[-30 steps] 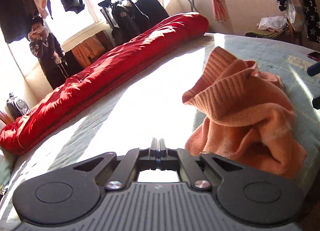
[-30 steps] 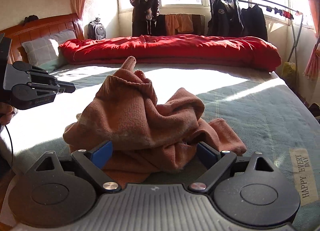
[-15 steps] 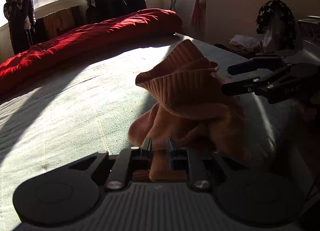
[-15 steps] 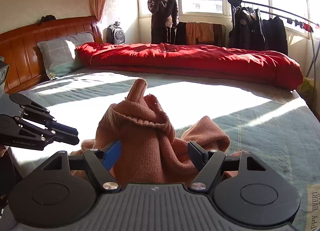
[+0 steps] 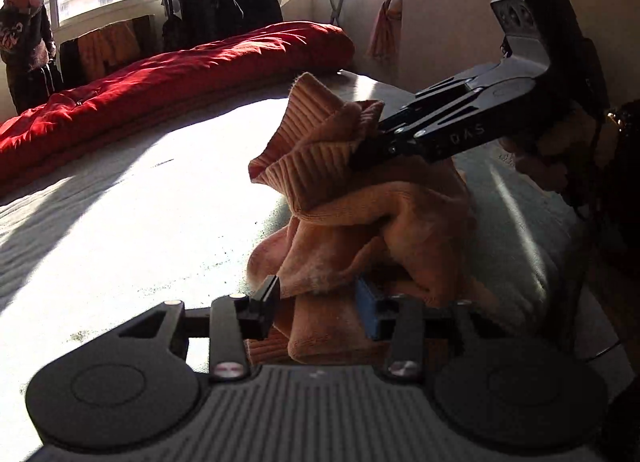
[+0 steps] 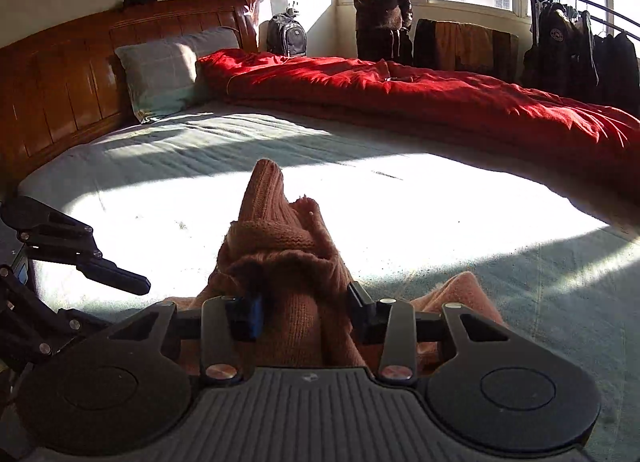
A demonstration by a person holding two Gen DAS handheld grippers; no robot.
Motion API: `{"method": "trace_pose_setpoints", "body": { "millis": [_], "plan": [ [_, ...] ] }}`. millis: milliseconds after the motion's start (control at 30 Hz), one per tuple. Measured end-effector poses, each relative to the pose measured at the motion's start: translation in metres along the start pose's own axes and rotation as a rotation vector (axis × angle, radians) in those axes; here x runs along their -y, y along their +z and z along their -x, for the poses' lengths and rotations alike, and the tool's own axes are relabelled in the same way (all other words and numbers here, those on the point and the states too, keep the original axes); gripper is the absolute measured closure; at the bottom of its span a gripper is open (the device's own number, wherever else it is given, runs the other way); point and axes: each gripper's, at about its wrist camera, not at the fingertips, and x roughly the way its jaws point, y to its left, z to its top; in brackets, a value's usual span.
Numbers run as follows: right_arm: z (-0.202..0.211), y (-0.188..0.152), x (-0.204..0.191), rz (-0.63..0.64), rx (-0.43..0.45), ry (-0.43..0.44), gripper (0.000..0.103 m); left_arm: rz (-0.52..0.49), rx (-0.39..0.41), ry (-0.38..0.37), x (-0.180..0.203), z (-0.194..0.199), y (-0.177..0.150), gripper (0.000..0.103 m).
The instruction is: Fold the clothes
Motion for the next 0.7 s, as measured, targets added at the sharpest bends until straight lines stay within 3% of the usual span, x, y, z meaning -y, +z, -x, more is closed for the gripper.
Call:
{"method": "trace_pose_setpoints", "body": {
  "millis": [100,300,467,600,700],
  "plan": [
    [-0.009,0.021,0.010,0.028,0.008,-0.088,0.058,0.024,0.020,0.026,-0.011,-0.001,0.003,0.055],
    [-0.046,0.066,0.040,0.048,0.012,-0.200,0.059,0.073,0.059,0.077,-0.033,-0.004,0.009,0.054],
    [-0.087,0.100,0.067,0.036,0.016,-0.295,0.061,0.115,0.081,0.111,-0.052,-0.007,0.010,0.044],
    [-0.126,0.124,0.094,0.008,0.001,-0.367,0.073,0.144,0.073,0.125,-0.066,-0.011,0.002,0.044],
    [-0.157,0.136,0.116,-0.043,-0.020,-0.412,0.075,0.168,0.059,0.129,-0.078,-0.018,-0.003,0.044]
  ]
}}
